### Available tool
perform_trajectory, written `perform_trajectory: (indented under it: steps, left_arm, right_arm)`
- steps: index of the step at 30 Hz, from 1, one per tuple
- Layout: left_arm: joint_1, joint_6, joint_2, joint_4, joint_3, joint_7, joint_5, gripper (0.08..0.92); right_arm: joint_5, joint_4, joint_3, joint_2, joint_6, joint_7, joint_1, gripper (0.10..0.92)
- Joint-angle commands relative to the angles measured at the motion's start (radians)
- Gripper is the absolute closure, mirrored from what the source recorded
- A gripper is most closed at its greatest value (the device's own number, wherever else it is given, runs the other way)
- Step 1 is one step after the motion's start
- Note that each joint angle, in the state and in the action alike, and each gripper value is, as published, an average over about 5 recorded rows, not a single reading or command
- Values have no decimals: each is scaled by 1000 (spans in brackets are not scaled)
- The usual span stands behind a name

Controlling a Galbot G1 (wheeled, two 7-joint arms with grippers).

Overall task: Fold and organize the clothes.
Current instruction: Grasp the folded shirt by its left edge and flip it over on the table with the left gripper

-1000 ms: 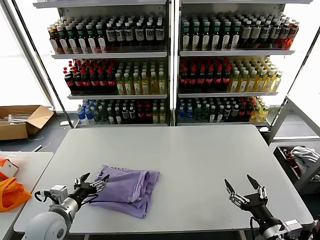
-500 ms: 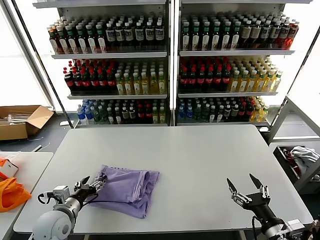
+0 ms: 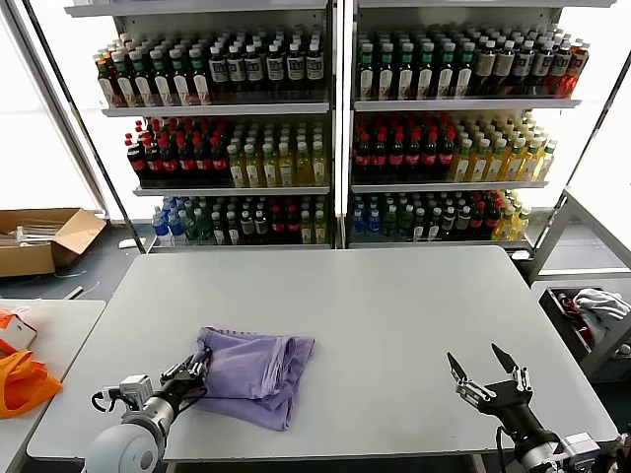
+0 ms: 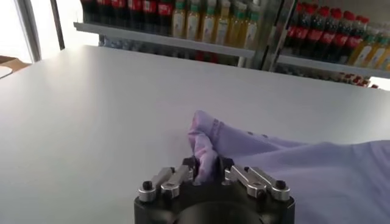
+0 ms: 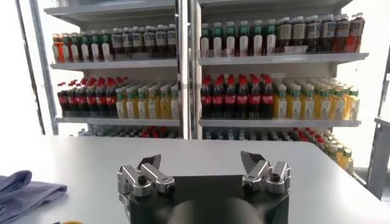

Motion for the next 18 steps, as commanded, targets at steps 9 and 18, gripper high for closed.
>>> perform_trajectory:
  steps: [9,18]
  left_arm:
    - [67,-12,-55,-85,-178,-11,-45,894]
    - [93,25,59,-88,-507,28,-162,894]
  right_arm:
    - [17,-9,5,-8,7,-2,-3,203]
    - [20,-16,-17,-7,11,-2,0,203]
